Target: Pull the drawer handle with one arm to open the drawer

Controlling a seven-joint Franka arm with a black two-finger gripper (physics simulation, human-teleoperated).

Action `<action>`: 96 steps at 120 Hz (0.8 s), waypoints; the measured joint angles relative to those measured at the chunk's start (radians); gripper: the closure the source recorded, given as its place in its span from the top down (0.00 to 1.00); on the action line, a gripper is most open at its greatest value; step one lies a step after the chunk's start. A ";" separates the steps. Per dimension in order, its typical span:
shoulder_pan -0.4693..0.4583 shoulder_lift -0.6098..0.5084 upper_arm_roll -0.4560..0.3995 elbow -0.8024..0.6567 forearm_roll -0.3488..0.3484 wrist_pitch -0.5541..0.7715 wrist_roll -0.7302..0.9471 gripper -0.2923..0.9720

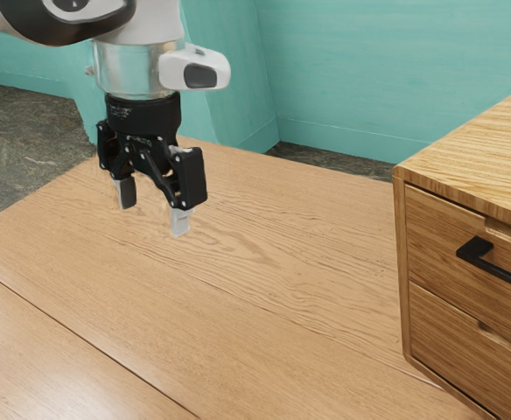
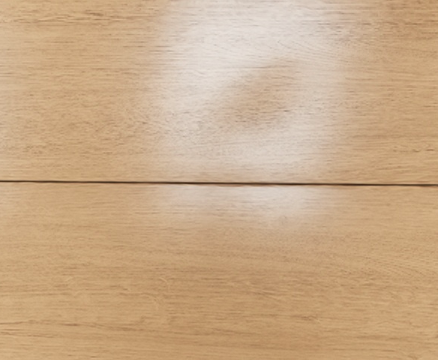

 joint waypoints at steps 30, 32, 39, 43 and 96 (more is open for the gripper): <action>-0.111 -0.045 0.031 -0.119 -0.037 0.257 -0.076 0.77; -0.112 -0.057 0.031 -0.124 -0.038 0.263 -0.079 0.77; -0.112 -0.112 0.024 -0.133 0.007 0.285 -0.069 0.77; -0.123 -0.134 0.021 -0.135 0.046 0.305 -0.046 0.77; -0.337 -0.216 -0.079 -0.342 0.093 0.539 0.474 0.77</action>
